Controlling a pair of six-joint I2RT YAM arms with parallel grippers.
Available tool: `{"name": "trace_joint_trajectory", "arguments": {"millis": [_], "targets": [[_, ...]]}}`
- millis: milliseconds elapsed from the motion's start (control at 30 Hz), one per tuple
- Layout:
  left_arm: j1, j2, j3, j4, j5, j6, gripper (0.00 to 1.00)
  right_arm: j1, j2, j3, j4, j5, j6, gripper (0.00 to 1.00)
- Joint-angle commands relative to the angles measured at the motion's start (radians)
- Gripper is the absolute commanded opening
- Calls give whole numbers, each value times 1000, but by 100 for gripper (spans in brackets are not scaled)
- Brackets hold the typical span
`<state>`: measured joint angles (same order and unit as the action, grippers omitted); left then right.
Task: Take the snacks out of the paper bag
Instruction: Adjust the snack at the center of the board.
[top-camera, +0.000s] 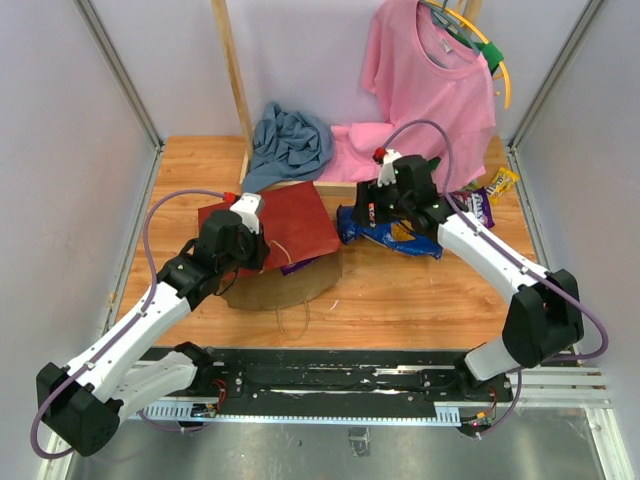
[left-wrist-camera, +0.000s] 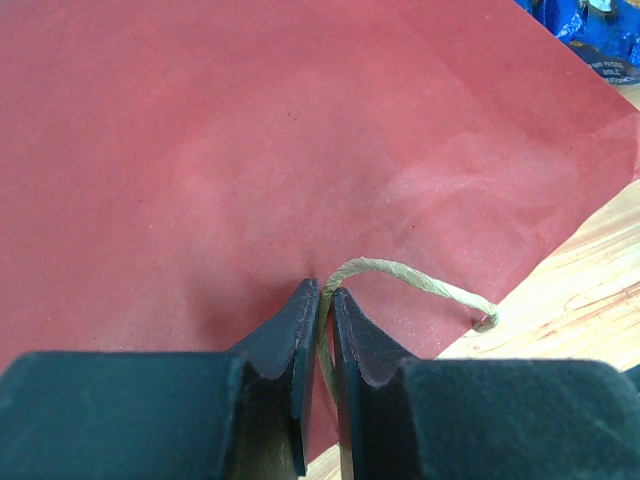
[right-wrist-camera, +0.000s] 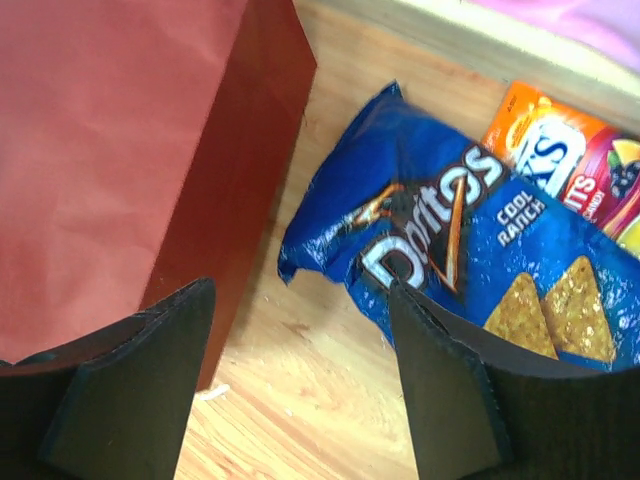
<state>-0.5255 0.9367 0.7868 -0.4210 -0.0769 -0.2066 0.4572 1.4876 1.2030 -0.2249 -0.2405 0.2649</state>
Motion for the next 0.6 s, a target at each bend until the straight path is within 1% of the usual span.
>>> {"name": "trace_joint_trajectory", "arguments": {"millis": [0, 33, 167, 200, 233, 267, 333, 367, 467, 567], "targets": [[7, -3, 5, 2, 2, 4, 16, 24, 16, -66, -79, 121, -85, 68], [7, -4, 5, 3, 2, 4, 16, 24, 21, -91, -74, 133, -87, 64], [7, -5, 3, 2, 1, 4, 16, 24, 72, -172, -86, 112, -90, 33], [7, -6, 3, 2, 2, 4, 16, 24, 85, -210, -80, 93, -84, 27], [7, -7, 2, 3, 2, 4, 16, 24, 88, -248, -64, 72, -75, 24], [7, -8, 3, 2, 2, 4, 16, 26, 87, -282, -43, 53, -62, 19], [7, -7, 3, 4, 0, 4, 17, 34, 65, -349, -10, 38, -36, 5], [7, -6, 4, 4, 2, 4, 17, 41, 47, -374, 0, 43, -26, 1], [7, -1, 3, 4, 4, 6, 17, 65, -39, -414, -19, 69, -14, 1], [7, 1, 6, 3, 5, 6, 17, 69, -133, -430, -77, 70, -10, 1]]}}
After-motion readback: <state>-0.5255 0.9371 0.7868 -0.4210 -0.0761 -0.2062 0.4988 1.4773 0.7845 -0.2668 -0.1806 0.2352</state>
